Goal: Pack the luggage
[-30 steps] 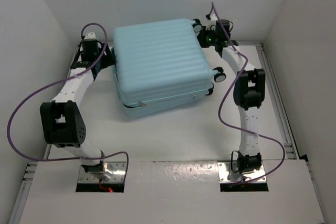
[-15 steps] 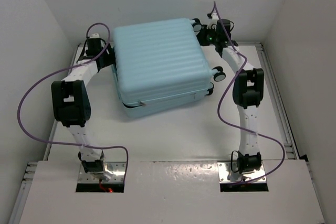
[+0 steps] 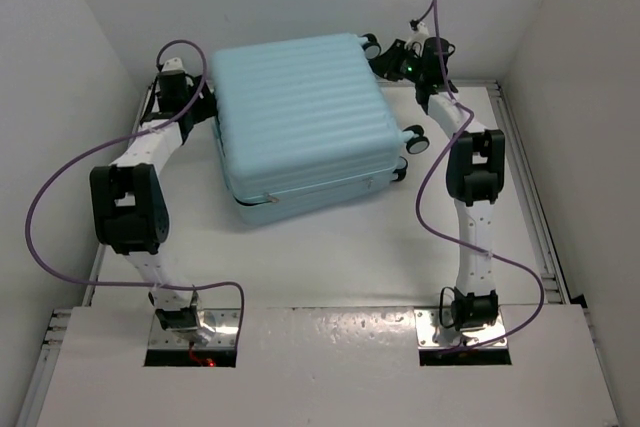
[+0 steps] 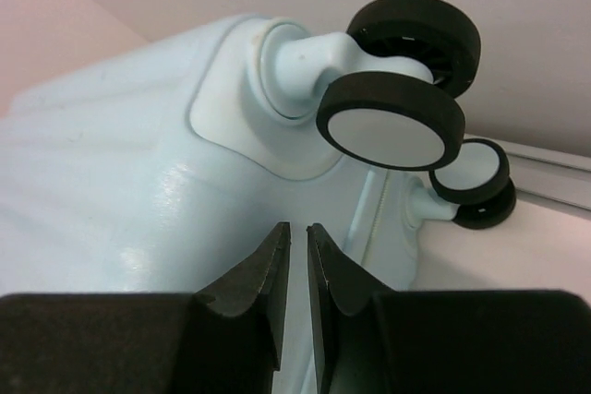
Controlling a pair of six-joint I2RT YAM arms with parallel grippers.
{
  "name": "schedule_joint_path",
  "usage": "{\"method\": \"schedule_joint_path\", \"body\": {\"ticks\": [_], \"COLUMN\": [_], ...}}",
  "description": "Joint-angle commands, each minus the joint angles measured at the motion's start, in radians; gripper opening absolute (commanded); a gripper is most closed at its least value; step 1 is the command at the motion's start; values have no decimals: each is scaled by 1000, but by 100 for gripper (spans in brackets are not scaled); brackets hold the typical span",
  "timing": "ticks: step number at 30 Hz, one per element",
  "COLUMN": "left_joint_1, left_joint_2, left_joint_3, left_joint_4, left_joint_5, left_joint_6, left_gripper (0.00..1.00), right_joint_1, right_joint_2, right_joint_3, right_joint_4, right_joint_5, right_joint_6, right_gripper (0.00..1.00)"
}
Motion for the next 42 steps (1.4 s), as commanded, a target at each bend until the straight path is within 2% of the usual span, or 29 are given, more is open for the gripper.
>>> {"method": "schedule_joint_path", "body": {"ticks": [1, 6, 16, 19, 20, 23, 24, 25, 29, 32, 33, 35, 36, 38, 39, 40, 41, 42], "left_joint_1": [-104, -104, -86, -86, -77, -23, -9, 6, 75, 84, 95, 95, 95, 95, 95, 95, 95, 95], "left_joint_2": [-90, -113, -174, -183, -183, -193, -205, -223, -286, -317, -328, -328, -337, -337, -337, -328, -316, -306], "left_joint_3": [19, -7, -103, -103, -103, -103, -112, -113, -212, -264, -298, -332, -365, -390, -399, -399, -408, -409], "left_joint_4": [123, 88, 97, 68, 51, 21, 8, -2, -15, -44, -44, -58, -58, -32, -23, -23, -12, -12], "left_joint_5": [161, 105, 130, 70, 22, -8, -26, -27, 45, 96, 140, 191, 225, 262, 279, 279, 288, 297], "left_joint_6": [-73, -62, -71, -96, -108, -146, -157, -157, -111, -79, -65, -65, -65, -65, -65, -76, -76, -76], "left_gripper": [77, 77, 76, 83, 84, 86, 86, 86, 80, 77, 73, 73, 72, 72, 72, 72, 72, 72], "right_joint_1": [122, 146, 183, 191, 195, 179, 154, 148, 68, 12, -14, -44, -67, -79, -116, -134, -139, -159], "right_joint_2": [-65, -74, -39, -51, -59, -106, -122, -174, -263, -344, -363, -465, -493, -626, -658, -757, -792, -824], "right_joint_3": [7, -1, 35, 20, 15, -45, -63, -123, -159, -140, -155, -218, -332, -417, -567, -609, -740, -789], "right_joint_4": [201, 196, 240, 230, 225, 217, 221, 236, 241, 193, 184, 188, 190, 199, 199, 184, 181, 158], "right_joint_5": [-247, -254, -285, -274, -262, -204, -140, -118, -34, -40, -53, -89, -119, -156, -197, -260, -294, -363], "right_joint_6": [152, 137, 178, 135, 129, 80, 48, 39, 2, -6, -7, -7, -15, -38, -52, -73, -96, -104], "right_gripper": [17, 17, 19, 22, 27, 39, 43, 45, 45, 45, 45, 45, 45, 45, 45, 43, 42, 42]}}
